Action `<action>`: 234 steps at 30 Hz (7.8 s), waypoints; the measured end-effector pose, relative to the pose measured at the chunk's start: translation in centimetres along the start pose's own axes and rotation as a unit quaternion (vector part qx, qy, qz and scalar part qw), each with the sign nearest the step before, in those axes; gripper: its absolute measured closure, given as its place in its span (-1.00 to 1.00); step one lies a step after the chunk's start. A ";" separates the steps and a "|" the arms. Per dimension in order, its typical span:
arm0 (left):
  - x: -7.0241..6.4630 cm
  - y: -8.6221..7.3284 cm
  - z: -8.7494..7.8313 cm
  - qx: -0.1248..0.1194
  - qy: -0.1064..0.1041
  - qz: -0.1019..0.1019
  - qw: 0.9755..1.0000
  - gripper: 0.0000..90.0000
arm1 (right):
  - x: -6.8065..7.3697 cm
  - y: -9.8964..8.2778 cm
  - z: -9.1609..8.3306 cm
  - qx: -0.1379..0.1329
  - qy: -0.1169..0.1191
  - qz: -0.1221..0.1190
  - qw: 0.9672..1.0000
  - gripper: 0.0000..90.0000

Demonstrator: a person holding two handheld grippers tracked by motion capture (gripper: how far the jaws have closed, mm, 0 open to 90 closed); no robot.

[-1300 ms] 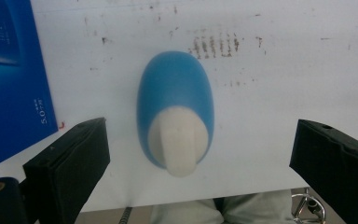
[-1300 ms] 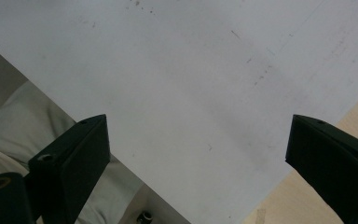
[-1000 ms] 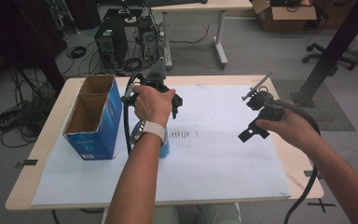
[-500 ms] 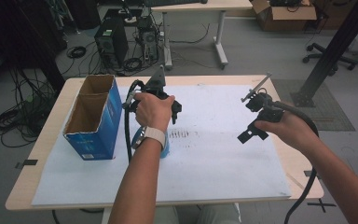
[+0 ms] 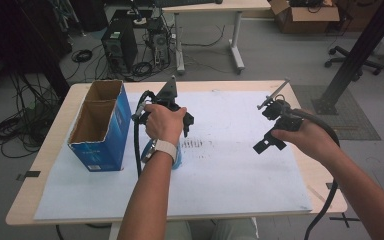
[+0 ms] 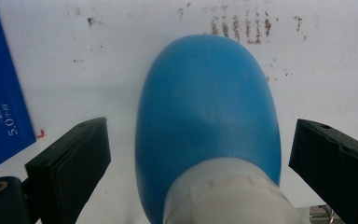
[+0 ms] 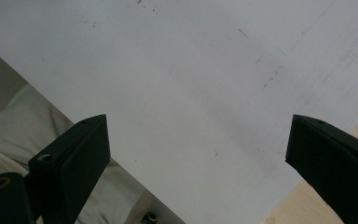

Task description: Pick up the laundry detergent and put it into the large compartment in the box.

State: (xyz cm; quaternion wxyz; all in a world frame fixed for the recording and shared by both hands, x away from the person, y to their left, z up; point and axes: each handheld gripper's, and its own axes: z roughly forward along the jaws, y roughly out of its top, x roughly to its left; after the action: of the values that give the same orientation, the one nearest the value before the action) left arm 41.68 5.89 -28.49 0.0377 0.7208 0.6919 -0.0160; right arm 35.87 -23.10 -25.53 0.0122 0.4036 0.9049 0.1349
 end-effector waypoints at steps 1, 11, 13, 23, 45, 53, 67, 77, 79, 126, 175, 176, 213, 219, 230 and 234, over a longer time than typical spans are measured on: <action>0.0 0.0 0.1 0.000 0.001 0.001 1.000 -0.88 | 0.0 0.0 0.0 0.000 0.000 0.000 1.000 -0.86; 0.4 0.1 0.5 0.007 -0.003 0.004 1.000 -0.82 | -0.2 0.0 0.3 0.003 0.001 0.002 1.000 -0.86; 0.4 0.1 0.5 0.006 -0.005 0.003 1.000 -0.80 | -0.2 0.0 0.3 0.003 0.001 0.002 1.000 -0.86; 0.5 0.1 0.4 0.006 -0.008 0.002 1.000 -0.73 | -0.3 -0.2 0.3 0.004 0.000 0.003 1.000 -0.86; 0.7 0.1 0.3 0.005 -0.006 0.002 1.000 -0.56 | -0.3 -0.3 0.2 0.004 -0.002 0.004 1.000 -0.86; 0.7 0.1 0.3 0.003 -0.008 0.004 1.000 -0.48 | -0.4 -0.4 0.2 0.004 -0.002 0.005 1.000 -0.86; 0.3 0.0 0.1 -0.004 -0.016 0.008 1.000 -0.22 | -0.3 -0.3 0.2 0.002 -0.002 0.005 1.000 -0.86; 0.2 0.0 -0.2 -0.005 -0.001 0.017 1.000 -0.17 | -0.3 -0.3 0.1 0.000 0.000 0.006 1.000 -0.86; 0.1 0.0 -0.2 -0.007 0.000 0.017 1.000 -0.17 | -0.3 -0.3 0.1 0.000 0.000 0.006 1.000 -0.86; 5.7 -0.9 -19.3 -0.029 0.016 0.041 0.999 -0.16 | -0.5 -0.8 -0.7 -0.003 -0.004 0.017 1.000 -0.86; 18.2 0.3 -15.5 -0.076 0.052 0.028 0.995 -0.16 | -1.0 -1.3 -0.4 -0.002 -0.013 0.059 0.998 -0.85; 18.3 0.3 -15.3 -0.077 0.053 0.029 0.995 -0.16 | -1.0 -1.4 -0.4 -0.002 -0.014 0.060 0.998 -0.85; 20.1 -0.1 -4.0 -0.062 0.049 0.036 0.996 -0.16 | -1.1 -1.6 0.4 0.001 -0.009 0.069 0.998 -0.85; 20.1 -0.1 -3.2 -0.058 0.048 0.036 0.997 -0.16 | -1.2 -1.5 0.4 -0.001 -0.009 0.069 0.998 -0.85; 20.3 0.0 -2.4 -0.053 0.046 0.039 0.997 -0.16 | -1.2 -1.4 0.6 0.001 -0.008 0.070 0.998 -0.85; 20.1 0.0 -2.3 -0.054 0.048 0.042 0.996 -0.17 | -1.2 -1.4 0.7 0.000 -0.007 0.069 0.998 -0.85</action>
State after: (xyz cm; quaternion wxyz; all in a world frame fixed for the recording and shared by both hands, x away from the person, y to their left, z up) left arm 42.50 26.13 -27.73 0.0439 0.7459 0.6621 0.0580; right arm 35.78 -24.70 -26.64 0.0095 0.4661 0.8748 0.1321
